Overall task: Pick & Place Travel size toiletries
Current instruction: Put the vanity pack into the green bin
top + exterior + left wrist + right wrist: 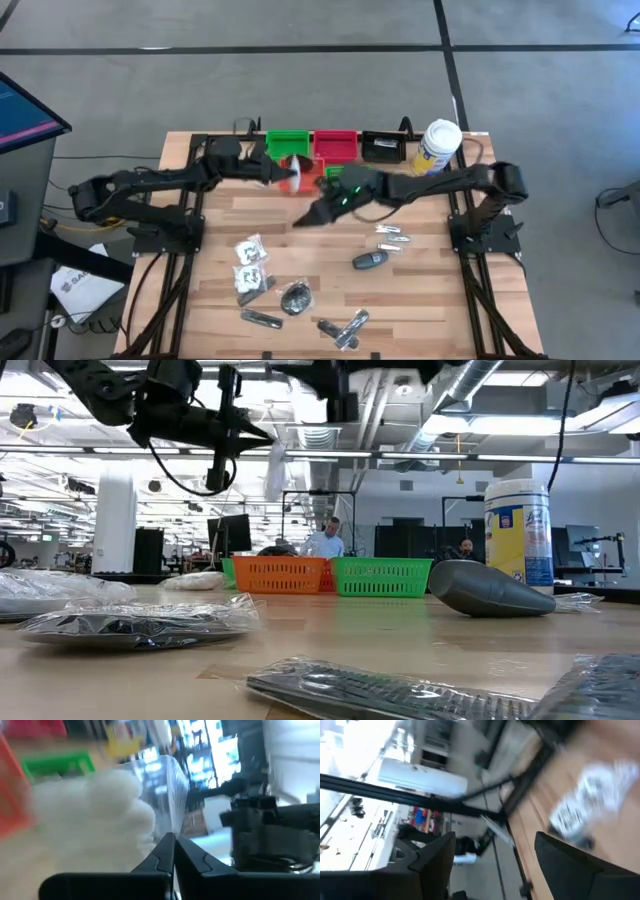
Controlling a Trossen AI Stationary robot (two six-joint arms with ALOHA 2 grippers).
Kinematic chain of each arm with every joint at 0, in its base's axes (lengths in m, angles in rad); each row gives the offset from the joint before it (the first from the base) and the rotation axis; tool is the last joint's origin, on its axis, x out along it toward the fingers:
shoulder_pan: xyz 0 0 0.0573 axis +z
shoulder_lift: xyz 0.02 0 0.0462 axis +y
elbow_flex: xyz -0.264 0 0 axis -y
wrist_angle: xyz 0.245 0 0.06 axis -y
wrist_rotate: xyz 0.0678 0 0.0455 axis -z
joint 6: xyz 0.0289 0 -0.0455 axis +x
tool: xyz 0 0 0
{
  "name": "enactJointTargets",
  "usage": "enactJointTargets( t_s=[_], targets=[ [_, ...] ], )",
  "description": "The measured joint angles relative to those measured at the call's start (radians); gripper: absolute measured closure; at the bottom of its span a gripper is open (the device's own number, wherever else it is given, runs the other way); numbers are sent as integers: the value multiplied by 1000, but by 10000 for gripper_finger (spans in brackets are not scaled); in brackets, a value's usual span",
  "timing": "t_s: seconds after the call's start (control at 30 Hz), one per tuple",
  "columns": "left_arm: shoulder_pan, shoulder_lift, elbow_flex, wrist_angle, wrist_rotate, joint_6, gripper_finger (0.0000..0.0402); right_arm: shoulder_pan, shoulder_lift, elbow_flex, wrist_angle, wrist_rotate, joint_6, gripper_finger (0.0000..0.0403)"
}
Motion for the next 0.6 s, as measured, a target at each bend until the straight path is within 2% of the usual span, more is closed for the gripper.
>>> enactJointTargets(
  t_s=[0.3,0.47,0.6],
  targets=[
    [227,55,165,-143,47,51,401,-156,-249,0,-21,-6,-242,138],
    [278,150,290,-245,76,121,401,-212,-320,1,-51,-29,-373,138],
    [300,230,392,-356,89,187,401,-241,-350,1,-168,-36,-399,138]
  ],
)
